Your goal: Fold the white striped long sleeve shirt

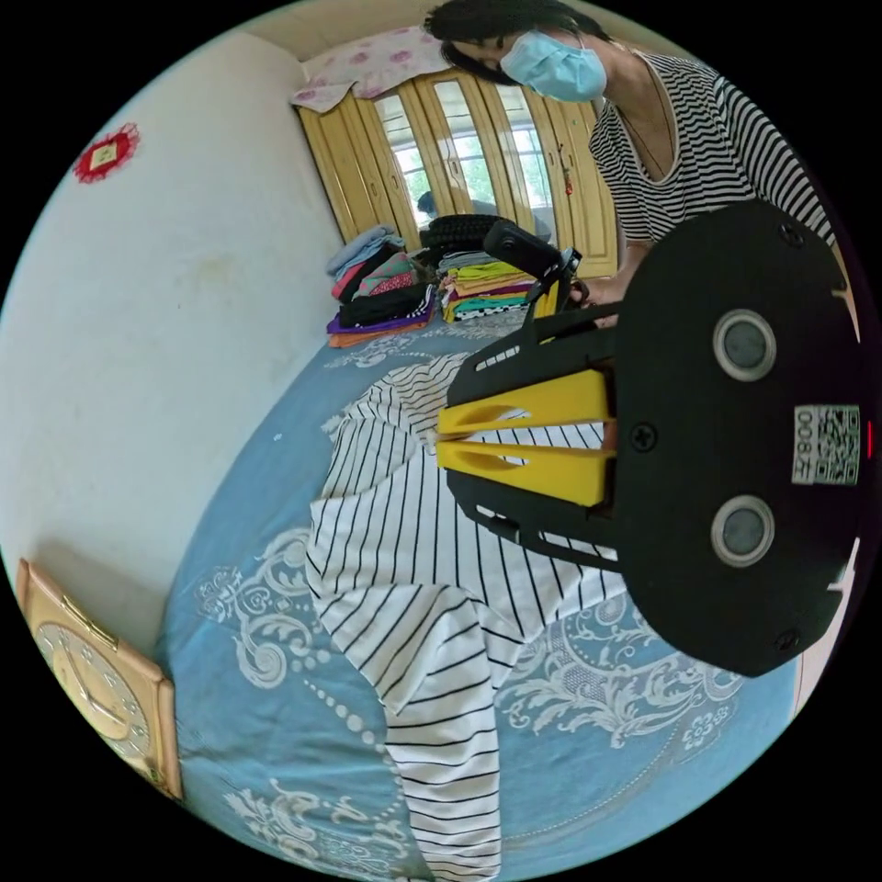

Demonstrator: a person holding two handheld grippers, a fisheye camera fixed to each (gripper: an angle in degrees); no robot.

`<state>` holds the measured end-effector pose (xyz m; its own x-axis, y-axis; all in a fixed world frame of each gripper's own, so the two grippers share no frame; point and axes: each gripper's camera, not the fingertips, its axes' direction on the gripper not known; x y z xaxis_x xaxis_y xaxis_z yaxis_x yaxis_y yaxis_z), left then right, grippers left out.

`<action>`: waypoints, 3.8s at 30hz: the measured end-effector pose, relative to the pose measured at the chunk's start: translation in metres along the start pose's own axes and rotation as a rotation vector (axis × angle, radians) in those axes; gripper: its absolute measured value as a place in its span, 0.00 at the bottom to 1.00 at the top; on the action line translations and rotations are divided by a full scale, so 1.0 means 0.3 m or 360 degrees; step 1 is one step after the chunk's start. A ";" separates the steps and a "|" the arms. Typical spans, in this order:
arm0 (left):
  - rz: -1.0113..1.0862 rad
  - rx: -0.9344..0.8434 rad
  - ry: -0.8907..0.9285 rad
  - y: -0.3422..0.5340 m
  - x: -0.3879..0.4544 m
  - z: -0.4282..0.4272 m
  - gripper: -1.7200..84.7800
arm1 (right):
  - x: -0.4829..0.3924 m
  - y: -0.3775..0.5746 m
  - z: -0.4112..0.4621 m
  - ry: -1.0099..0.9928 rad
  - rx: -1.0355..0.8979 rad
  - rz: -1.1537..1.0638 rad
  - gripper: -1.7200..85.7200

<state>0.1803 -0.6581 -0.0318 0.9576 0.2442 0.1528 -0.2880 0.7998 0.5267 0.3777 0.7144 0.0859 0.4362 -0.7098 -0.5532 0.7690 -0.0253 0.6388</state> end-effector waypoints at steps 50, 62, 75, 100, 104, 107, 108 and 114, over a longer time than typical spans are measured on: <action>0.0799 -0.0401 -0.0043 -0.471 0.163 0.978 0.12 | 0.142 0.330 -0.351 0.1158 -0.0019 0.0034 0.09; 0.0888 -0.0640 -0.0191 -0.600 0.259 1.473 0.07 | 0.262 0.525 -0.305 0.1183 -0.0204 0.0060 0.08; 0.0642 -0.0417 0.0026 -0.706 0.215 1.689 0.03 | 0.385 0.801 -0.469 0.0933 0.0001 0.0144 0.03; 0.0698 -0.0530 0.0011 -0.770 0.244 2.201 0.07 | 0.541 1.158 -0.546 0.0893 0.0159 0.0337 0.04; 0.0759 -0.0489 0.0006 -0.759 0.256 2.196 0.10 | 0.472 1.160 -0.498 0.0914 0.0150 0.0179 0.05; 0.0778 -0.0485 -0.0005 -0.749 0.258 2.215 0.11 | 0.426 1.155 -0.411 0.1071 0.0058 0.0100 0.07; 0.0789 -0.0479 -0.0015 -0.744 0.260 2.225 0.11 | 0.410 1.155 -0.384 0.1127 0.0038 0.0082 0.08; 0.0871 -0.0614 -0.0211 -0.701 0.286 2.344 0.08 | 0.392 1.164 -0.264 0.1213 -0.0104 0.0033 0.07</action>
<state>0.3275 -1.1910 0.4585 0.6588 0.6199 0.4263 -0.6894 0.7243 0.0121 0.7345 0.6777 0.2015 0.6343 -0.0272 -0.7726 0.7729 0.0410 0.6332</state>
